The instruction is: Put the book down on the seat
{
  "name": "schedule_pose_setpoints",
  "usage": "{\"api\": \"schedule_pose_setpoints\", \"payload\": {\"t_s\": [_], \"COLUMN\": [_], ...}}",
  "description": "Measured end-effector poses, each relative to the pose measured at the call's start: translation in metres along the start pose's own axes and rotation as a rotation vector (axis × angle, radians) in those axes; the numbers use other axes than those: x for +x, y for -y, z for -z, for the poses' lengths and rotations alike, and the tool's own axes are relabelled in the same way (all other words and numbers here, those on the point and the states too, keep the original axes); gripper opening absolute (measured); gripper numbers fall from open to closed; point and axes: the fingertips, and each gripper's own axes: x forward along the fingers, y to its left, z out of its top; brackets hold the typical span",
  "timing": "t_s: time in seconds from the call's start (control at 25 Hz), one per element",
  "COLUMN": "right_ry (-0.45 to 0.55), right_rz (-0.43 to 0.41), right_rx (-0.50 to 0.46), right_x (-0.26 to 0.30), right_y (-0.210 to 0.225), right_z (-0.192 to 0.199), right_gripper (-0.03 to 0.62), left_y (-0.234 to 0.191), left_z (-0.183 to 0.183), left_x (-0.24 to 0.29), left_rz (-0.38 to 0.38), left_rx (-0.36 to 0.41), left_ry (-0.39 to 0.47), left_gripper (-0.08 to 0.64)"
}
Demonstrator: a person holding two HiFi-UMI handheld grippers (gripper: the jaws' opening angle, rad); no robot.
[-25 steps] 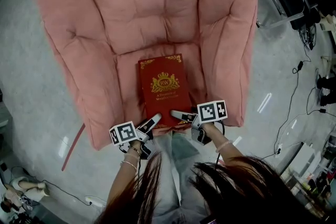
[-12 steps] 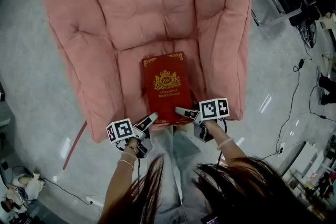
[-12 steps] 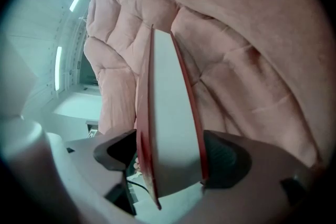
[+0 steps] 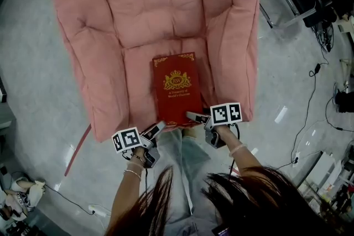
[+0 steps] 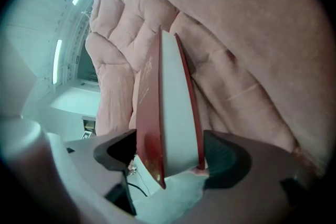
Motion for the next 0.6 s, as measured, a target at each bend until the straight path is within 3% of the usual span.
{"api": "schedule_pose_setpoints", "payload": {"t_s": [0.6], "right_ry": [-0.009], "right_rz": [-0.007], "right_rx": [0.012], "right_x": [-0.041], "right_y": [0.025], "right_z": [0.043], "right_gripper": [0.382], "left_y": [-0.012], "left_z": [0.072], "left_x": [-0.003], "left_rz": [-0.031], "left_rx": [-0.024], "left_ry": [0.052], "left_gripper": [0.316]}}
